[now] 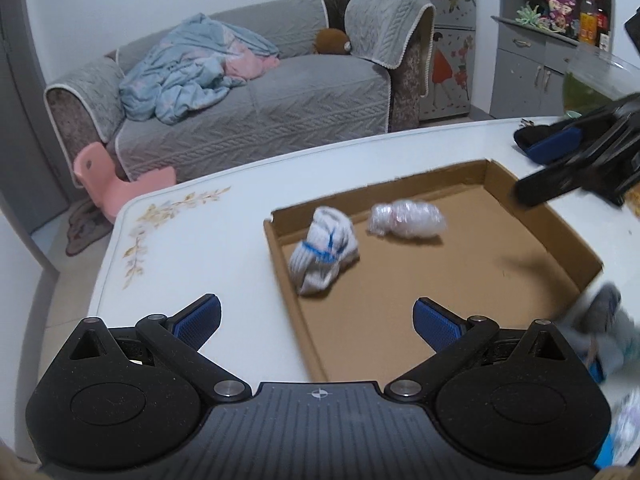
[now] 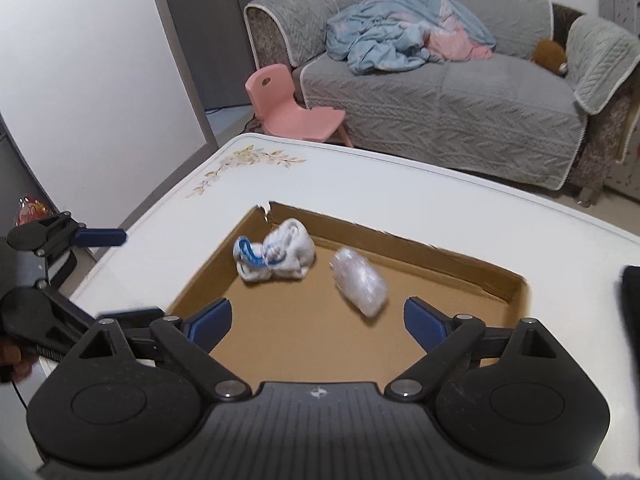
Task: Organize objects
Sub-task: 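Withdraw both tools from the tray back toward the pile, then grasp the grey sock roll with the right tool while the left grasps the lilac roll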
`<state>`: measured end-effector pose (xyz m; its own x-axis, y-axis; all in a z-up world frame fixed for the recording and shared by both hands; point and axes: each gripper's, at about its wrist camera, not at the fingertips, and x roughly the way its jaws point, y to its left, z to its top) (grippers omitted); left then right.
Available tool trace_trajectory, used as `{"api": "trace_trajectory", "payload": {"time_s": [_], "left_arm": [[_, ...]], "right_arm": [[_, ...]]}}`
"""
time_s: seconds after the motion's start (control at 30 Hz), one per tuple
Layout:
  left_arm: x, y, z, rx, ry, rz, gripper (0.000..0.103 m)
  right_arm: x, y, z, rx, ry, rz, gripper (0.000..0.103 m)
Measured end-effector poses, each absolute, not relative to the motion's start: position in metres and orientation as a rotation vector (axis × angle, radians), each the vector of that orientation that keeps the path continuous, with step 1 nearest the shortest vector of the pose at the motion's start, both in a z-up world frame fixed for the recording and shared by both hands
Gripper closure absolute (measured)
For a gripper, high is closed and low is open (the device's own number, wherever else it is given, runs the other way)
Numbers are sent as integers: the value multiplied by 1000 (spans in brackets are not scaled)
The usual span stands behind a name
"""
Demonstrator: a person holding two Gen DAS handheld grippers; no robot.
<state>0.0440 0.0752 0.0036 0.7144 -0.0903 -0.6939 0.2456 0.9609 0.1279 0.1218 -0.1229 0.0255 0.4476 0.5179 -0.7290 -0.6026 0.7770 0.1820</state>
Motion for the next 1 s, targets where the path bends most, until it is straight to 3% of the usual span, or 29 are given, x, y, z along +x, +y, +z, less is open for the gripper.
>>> {"api": "trace_trajectory", "payload": {"time_s": [0.23, 0.6, 0.83, 1.0], "left_arm": [[-6, 106, -36, 200, 753, -201, 1], [-35, 124, -78, 71, 784, -167, 1], [-27, 115, -89, 82, 794, -170, 1], [-19, 113, -96, 91, 801, -191, 1]], "right_arm": [[69, -184, 13, -91, 833, 632, 3], [39, -210, -54, -53, 891, 492, 3], [47, -205, -69, -34, 905, 500, 5], [52, -212, -74, 3, 920, 489, 12]]}}
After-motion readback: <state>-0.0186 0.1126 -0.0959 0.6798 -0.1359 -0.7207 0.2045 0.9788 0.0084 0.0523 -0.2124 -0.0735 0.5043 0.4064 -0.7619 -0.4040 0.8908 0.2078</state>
